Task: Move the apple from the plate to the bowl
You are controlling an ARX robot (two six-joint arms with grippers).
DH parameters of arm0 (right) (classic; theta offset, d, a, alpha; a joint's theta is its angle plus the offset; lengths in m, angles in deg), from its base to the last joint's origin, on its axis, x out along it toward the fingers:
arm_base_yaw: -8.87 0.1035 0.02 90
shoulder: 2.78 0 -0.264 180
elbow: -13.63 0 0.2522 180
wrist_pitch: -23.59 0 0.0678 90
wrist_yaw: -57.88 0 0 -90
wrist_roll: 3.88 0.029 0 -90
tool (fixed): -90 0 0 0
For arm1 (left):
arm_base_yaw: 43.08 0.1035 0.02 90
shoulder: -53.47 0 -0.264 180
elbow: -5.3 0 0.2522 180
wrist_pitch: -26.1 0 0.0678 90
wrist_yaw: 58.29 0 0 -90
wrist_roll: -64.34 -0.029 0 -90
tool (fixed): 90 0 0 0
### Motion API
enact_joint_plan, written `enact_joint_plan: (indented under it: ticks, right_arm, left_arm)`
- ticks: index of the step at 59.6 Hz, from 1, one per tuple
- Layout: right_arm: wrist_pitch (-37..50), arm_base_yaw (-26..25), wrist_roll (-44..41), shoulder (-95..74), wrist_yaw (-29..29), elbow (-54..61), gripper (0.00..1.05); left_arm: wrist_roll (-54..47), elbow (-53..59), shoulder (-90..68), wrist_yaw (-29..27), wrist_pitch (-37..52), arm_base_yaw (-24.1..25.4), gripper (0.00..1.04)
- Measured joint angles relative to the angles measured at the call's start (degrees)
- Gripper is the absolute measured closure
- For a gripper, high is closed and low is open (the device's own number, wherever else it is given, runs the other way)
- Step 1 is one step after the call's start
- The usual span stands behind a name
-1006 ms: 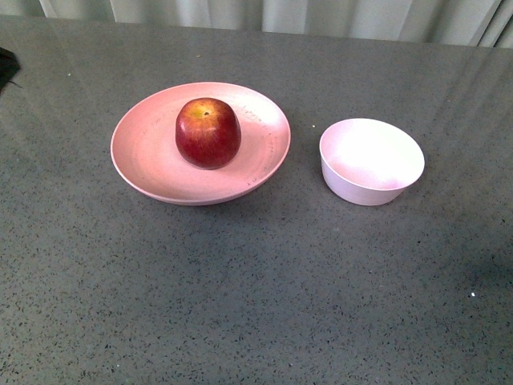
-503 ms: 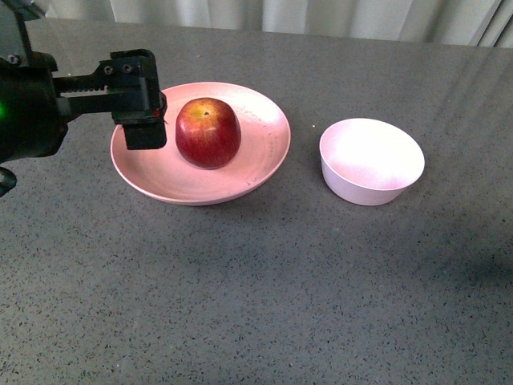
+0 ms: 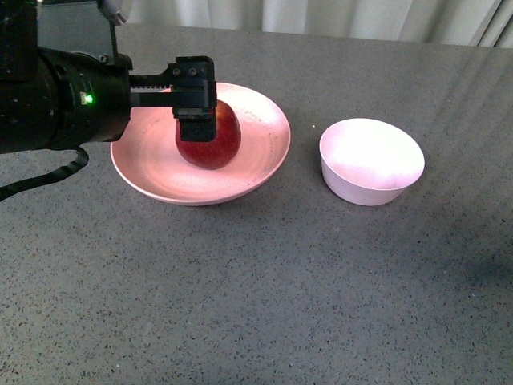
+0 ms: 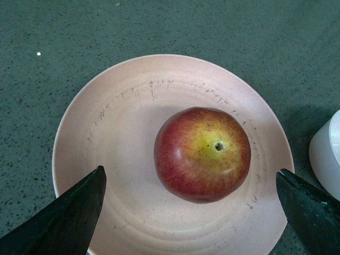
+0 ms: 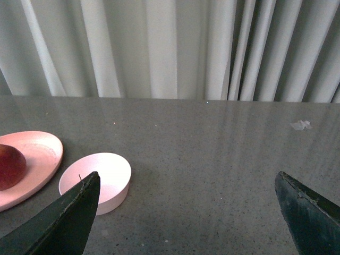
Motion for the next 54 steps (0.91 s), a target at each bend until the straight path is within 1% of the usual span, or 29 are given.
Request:
enact_joint_plan:
  ticks: [11, 21, 54]
  right_arm:
    - [0.0, 0.0, -0.02, 0.02, 0.0, 0.0, 0.09]
    - [0.0, 0.0, 0.0, 0.0, 0.0, 0.0, 0.09]
    - [0.0, 0.0, 0.0, 0.02, 0.0, 0.0, 0.09]
  left_arm:
    - [-0.48, -4.02, -4.04, -0.02, -1.29, -1.81, 0.09]
    - [-0.52, -6.19, -6.1, -0.09, -2.1, -2.51, 0.09]
    - [-0.87, -11.61, -11.61, -1.77, -4.9, -2.62, 0.09]
